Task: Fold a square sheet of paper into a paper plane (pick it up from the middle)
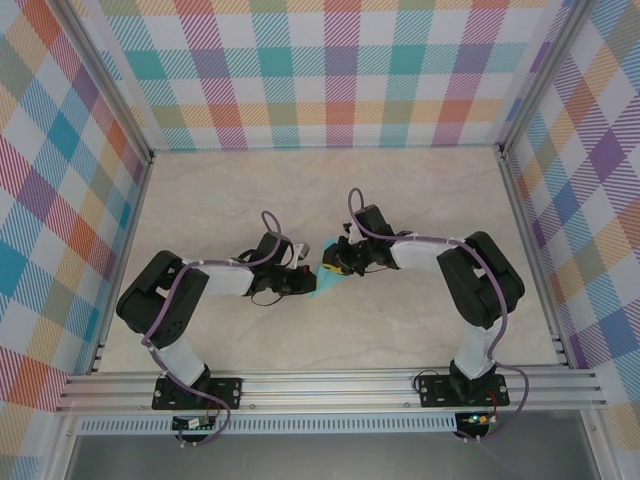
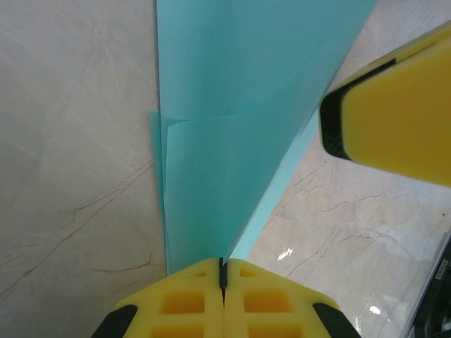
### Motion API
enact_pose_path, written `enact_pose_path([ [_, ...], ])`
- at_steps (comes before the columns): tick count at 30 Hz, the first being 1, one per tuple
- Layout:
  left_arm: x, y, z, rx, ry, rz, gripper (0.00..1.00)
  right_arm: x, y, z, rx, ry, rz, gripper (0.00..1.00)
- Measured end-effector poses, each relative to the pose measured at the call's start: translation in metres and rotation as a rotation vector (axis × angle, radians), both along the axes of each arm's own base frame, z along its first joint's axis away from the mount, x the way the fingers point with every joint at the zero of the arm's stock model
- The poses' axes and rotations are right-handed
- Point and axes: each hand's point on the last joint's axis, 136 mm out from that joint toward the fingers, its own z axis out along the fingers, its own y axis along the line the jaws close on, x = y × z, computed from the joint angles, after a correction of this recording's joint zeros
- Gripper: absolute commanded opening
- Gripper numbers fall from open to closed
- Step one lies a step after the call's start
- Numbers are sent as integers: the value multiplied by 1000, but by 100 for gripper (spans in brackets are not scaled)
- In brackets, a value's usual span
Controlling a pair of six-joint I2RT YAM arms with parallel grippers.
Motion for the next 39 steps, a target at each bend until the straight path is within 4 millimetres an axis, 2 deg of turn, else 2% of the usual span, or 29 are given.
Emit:
enact_pose_path([
  [8, 0, 1, -1, -19, 18, -6, 9, 8, 4, -8, -13, 11, -7, 21],
  [10, 0, 1, -1, -18, 16, -7, 18, 10, 3, -12, -24, 12, -15, 20],
  [14, 1, 1, 1, -21, 13, -5, 27, 12, 3, -17, -37, 16, -25, 20],
  [18, 2, 2, 4, -16, -2, -1, 30, 15, 3, -16, -39, 10, -29, 20],
  [21, 3, 5, 3, 0, -6, 3, 28, 17, 4, -15, -38, 6, -31, 20],
  [28, 1, 7, 1, 12, -10, -5, 10, 18, 5, -14, -37, 3, -32, 20],
  [32, 1, 7, 1, 13, -11, -7, 4, 19, 4, -15, -41, 7, -36, 21],
  [39, -1, 6, -2, 11, 4, -14, 0, 20, 0, -18, -56, 8, -49, 22],
])
